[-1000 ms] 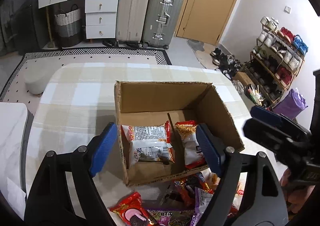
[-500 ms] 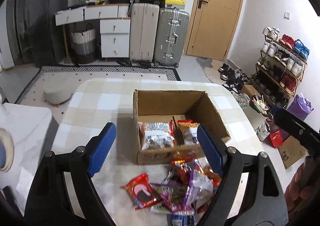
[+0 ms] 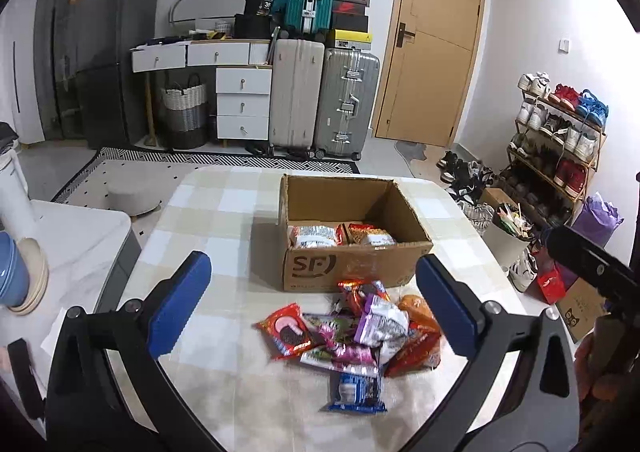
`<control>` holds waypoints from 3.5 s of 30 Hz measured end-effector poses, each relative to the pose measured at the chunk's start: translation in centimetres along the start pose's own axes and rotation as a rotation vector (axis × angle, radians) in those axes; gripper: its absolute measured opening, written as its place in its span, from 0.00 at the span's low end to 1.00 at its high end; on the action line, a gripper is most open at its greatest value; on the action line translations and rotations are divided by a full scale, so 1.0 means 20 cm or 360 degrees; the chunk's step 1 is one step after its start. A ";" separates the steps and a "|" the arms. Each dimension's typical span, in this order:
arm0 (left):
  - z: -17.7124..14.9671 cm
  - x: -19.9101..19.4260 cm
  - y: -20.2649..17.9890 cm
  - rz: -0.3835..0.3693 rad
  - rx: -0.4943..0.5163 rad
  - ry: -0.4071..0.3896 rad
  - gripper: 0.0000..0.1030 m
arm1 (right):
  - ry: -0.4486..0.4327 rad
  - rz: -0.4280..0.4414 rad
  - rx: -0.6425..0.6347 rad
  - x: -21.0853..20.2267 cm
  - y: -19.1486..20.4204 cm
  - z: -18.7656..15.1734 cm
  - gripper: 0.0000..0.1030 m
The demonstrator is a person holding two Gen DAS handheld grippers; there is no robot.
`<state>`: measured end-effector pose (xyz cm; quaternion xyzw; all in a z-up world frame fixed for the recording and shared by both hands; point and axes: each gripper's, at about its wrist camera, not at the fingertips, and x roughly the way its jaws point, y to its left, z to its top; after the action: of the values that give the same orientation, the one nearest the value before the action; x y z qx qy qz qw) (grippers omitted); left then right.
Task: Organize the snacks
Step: 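Open both grippers to release the bags and withdraw from the box, then grasp a white-and-purple snack bag from the pile with the right gripper, then lift the held bag with the right gripper while the left gripper grasps a purple candy bag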
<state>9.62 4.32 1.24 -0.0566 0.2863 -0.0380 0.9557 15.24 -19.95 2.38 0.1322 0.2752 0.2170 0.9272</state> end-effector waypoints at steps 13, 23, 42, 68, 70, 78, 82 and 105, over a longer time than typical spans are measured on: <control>-0.26 -0.31 0.06 -0.0017 0.0004 -0.0005 0.99 | -0.0118 -0.0157 -0.0127 -0.23 0.13 -0.25 0.99; -0.40 -0.23 0.11 -0.0020 -0.0004 0.0097 0.99 | 0.0123 -0.0210 -0.0075 -0.08 0.07 -0.42 0.99; -0.58 0.40 0.09 -0.0037 0.0008 0.0421 0.99 | 0.0361 -0.0180 0.0043 0.29 -0.19 -0.60 0.99; -0.62 0.81 0.15 -0.0058 -0.0061 0.0631 0.99 | 0.0888 0.0120 -0.0290 0.98 -0.25 -0.46 0.69; -0.62 0.82 0.15 -0.0063 -0.0057 0.0643 0.99 | 0.0905 0.0107 -0.0309 1.00 -0.25 -0.48 0.65; -0.64 0.82 0.17 -0.0048 -0.0079 0.0652 0.99 | 0.0815 0.0107 -0.0212 0.91 -0.29 -0.46 0.47; -0.64 0.80 0.17 -0.0030 -0.0081 0.0645 0.99 | 0.0741 0.0119 -0.0181 0.85 -0.28 -0.45 0.43; -0.52 0.80 -0.08 -0.0031 0.0095 0.0605 0.99 | 0.0312 0.0328 0.0111 0.29 -0.45 -0.39 0.42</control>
<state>17.15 0.07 -15.94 -0.0228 0.4598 -0.0659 0.8853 18.18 -24.12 -9.92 0.1702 0.3566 0.3132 0.8636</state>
